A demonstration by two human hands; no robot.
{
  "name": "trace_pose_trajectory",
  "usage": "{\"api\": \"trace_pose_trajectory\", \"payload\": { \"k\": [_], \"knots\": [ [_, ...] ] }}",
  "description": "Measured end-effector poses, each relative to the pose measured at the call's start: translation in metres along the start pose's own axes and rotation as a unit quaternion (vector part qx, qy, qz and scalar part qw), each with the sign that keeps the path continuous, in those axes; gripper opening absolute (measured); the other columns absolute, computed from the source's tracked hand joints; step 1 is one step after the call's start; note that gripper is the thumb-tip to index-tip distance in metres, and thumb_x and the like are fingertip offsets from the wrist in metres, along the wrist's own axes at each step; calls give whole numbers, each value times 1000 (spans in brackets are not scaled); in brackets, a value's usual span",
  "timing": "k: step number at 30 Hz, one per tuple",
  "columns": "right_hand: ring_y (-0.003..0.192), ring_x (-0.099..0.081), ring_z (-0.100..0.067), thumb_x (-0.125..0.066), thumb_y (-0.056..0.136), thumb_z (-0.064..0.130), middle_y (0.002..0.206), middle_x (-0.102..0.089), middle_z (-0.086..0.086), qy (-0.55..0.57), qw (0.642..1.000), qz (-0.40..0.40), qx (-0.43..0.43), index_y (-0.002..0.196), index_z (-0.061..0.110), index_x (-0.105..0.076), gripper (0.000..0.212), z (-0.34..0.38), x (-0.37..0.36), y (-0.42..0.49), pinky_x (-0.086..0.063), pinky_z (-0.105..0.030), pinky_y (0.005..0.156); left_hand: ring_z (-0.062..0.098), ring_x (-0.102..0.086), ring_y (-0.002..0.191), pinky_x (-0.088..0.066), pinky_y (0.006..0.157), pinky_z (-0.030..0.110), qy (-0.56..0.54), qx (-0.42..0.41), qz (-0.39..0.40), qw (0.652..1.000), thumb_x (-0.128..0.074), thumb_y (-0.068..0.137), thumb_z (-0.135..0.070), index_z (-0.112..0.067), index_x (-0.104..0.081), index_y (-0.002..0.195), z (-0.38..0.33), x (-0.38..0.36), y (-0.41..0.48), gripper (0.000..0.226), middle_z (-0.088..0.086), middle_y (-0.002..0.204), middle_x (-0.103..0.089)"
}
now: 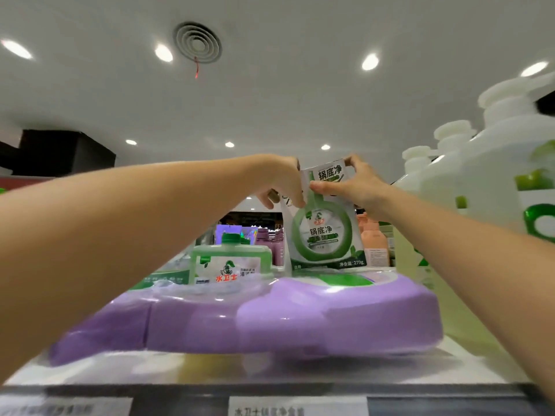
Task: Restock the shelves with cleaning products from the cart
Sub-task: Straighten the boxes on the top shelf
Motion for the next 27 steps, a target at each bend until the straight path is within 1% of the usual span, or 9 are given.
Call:
{"api": "trace_pose_trajectory", "payload": {
  "k": [5,8,12,14,16,18,20,25,27],
  "knots": [
    [100,-62,-28,-75,69,47,116,-60,-9,-13,1000,10,1,129,12,-40,77,-16,-2,3,-52,-48,93,26,-58,98,-57,85,37,94,-24,4,995,-77,78,-14,-15,-14,146,0,-18,4,92,18,127,-46],
    [98,-64,-30,-71,78,45,115,-61,-12,9,1000,14,-22,129,12,-38,69,-28,-5,5,-53,-49,90,21,-58,80,-58,78,33,111,-37,-6,993,-79,77,-17,-20,-9,148,-2,-22,8,99,14,113,-41],
    [90,-66,-31,-68,84,44,113,-62,-12,66,991,20,-115,131,20,-34,62,-45,-7,5,-57,-46,72,15,-51,74,-58,70,30,64,-53,17,996,-73,83,-12,-27,-3,150,-2,-31,10,98,6,98,-40],
    [86,-66,-29,-66,86,46,112,-61,-12,93,987,-10,-130,133,20,-33,63,-48,-8,7,-55,-38,59,15,-53,76,-58,68,30,52,-58,17,997,-71,84,-9,-32,1,151,1,-32,10,101,8,110,-41],
    [90,-66,-31,-62,88,47,114,-60,-14,116,982,-63,-134,134,17,-34,61,-52,-6,10,-59,-42,70,20,-60,88,-58,72,31,-22,-56,46,997,-67,84,1,-36,1,151,2,-35,10,102,10,122,-48],
    [98,-64,-34,-55,92,49,117,-59,-15,105,978,-116,-138,132,16,-38,55,-54,1,14,-56,-47,84,28,-59,109,-56,88,37,-110,-58,81,989,-61,84,9,-36,1,151,0,-39,5,102,15,135,-47],
    [96,-64,-30,-51,95,47,115,-59,-14,74,980,-127,-131,129,16,-39,47,-53,4,16,-56,-44,85,32,-54,119,-51,96,41,-155,-61,98,981,-60,85,10,-36,8,150,-1,-41,1,104,17,146,-39],
    [75,-58,-17,-61,89,50,93,-57,-3,1,985,-159,-68,116,18,-41,46,-40,8,16,-54,-32,66,27,-61,109,-55,87,36,-207,-78,83,972,-58,88,6,-37,11,150,1,-45,-3,103,13,138,-49],
    [88,-61,-26,-54,92,52,111,-56,-11,-45,982,-163,-86,117,16,-39,47,-39,8,14,-55,-39,73,29,-58,114,-54,87,36,-181,-84,81,977,-58,89,5,-37,8,150,-1,-51,-5,100,15,142,-44]
  ]
}}
Point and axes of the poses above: each hand's wrist, its own y-axis towards the middle knuckle, its own x-axis out of the back of the hand, z = x × y, the point moved 6 cm from there along y, towards the middle knuckle
